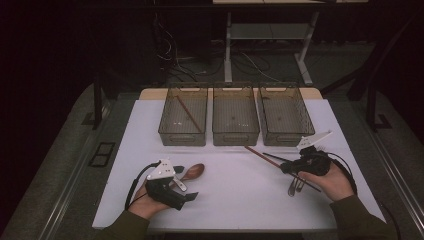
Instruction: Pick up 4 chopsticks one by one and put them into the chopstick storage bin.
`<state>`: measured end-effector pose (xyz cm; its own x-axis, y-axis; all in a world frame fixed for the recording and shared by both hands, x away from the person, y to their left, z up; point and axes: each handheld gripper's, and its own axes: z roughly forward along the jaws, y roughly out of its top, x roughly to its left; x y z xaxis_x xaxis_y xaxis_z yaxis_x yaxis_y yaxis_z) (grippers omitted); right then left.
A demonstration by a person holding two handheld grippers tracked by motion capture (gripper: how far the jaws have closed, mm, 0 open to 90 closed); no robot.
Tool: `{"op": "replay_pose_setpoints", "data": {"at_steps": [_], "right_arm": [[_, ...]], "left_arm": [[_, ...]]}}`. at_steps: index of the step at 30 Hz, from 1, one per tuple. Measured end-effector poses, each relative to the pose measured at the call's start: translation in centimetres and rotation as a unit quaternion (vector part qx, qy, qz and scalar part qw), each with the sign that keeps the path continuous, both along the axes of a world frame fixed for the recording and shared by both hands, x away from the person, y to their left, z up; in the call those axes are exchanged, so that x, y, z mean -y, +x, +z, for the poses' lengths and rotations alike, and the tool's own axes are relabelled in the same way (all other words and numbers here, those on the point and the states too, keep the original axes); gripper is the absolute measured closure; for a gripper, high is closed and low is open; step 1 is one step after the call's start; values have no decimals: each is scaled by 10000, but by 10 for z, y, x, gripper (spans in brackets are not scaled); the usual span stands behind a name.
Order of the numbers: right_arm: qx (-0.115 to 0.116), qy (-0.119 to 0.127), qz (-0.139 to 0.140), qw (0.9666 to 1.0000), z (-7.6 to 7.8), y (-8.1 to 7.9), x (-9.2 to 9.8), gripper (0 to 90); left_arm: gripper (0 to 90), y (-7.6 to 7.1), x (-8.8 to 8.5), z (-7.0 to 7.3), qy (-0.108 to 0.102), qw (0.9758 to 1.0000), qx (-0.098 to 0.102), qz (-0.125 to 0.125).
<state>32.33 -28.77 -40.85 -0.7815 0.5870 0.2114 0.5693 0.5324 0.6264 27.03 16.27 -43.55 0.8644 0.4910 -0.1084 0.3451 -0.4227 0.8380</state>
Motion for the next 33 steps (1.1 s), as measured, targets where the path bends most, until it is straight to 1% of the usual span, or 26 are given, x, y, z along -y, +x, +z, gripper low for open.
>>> {"op": "replay_pose_setpoints", "data": {"at_steps": [4,13,20,23,25,28,33], "right_arm": [[56,140,3,9999,6,3,-3,836],[197,356,47,9992,20,8,-8,837],[300,428,16,9986,31,13,-14,836],[355,452,17,9983,35,18,-18,837],[334,472,-6,9983,37,21,-20,837],[379,498,-25,9980,39,25,-24,837],[373,542,-33,9978,42,33,-32,837]], "left_arm": [[0,0,0,0,6,10000,3,-3],[0,0,-1,1,-1,10000,-15,-3],[0,1,-1,1,-13,10000,-21,1],[0,1,-1,1,-13,10000,-20,-3],[0,1,-1,1,-9,10000,-16,-6],[0,0,-1,1,-5,10000,-11,-13],[0,1,-1,1,-10,10000,-18,-12]]}}
